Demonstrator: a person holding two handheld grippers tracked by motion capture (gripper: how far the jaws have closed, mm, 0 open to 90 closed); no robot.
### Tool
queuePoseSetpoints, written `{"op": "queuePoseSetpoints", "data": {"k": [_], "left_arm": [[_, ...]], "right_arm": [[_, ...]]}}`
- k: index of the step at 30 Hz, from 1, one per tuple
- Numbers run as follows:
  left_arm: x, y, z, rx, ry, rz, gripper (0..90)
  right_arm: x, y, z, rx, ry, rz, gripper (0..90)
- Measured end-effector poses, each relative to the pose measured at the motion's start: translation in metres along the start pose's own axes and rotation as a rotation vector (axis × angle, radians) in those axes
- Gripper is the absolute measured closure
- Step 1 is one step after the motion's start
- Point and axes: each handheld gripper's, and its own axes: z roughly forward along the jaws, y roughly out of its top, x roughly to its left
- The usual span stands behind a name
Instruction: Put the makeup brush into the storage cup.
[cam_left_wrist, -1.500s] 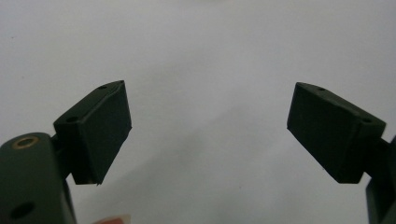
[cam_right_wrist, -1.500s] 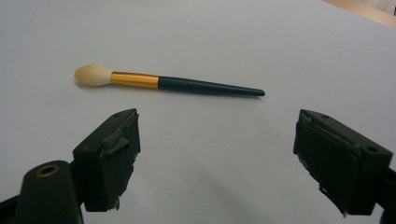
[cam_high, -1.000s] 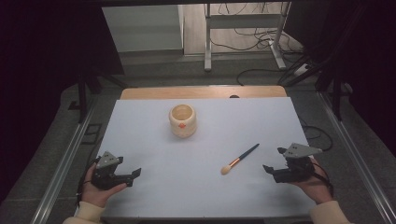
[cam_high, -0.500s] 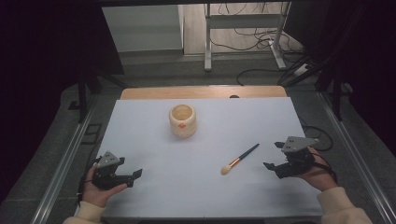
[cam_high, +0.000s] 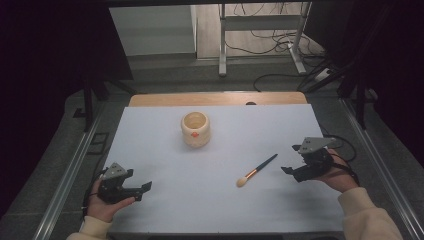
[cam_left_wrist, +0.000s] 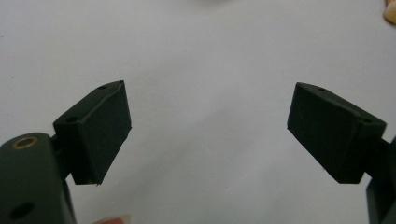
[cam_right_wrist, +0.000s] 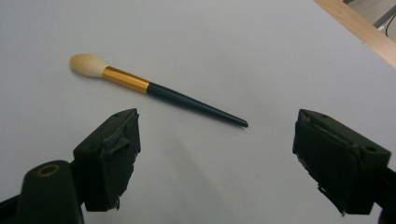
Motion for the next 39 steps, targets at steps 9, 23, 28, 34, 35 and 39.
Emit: {"op": "queuePoseSetpoints", "data": {"k": [9,23,28,34,35,39], "left_arm": [[0.002,-0.001,0.001,0.008,0.004,-0.007,14.4],[0.003,-0.001,0.000,0.007,0.011,-0.014,14.4],[0.003,-0.001,0.000,0.008,0.011,-0.014,14.4],[0.003,-0.001,0.000,0.006,0.010,-0.014,14.4],[0.003,-0.001,0.000,0.007,0.010,-0.013,14.4],[0.003,-0.001,0.000,0.008,0.008,-0.012,14.5]], "right_arm": [[-0.003,0.010,0.005,0.025,0.047,-0.083,16.8],[-0.001,0.025,0.016,0.080,0.093,-0.194,16.7],[-0.002,0.030,0.018,0.091,0.090,-0.235,17.6],[-0.004,0.036,0.019,0.112,0.077,-0.283,19.2],[-0.004,0.037,0.019,0.113,0.075,-0.291,18.8],[-0.007,0.042,0.019,0.122,0.071,-0.308,15.8]]}}
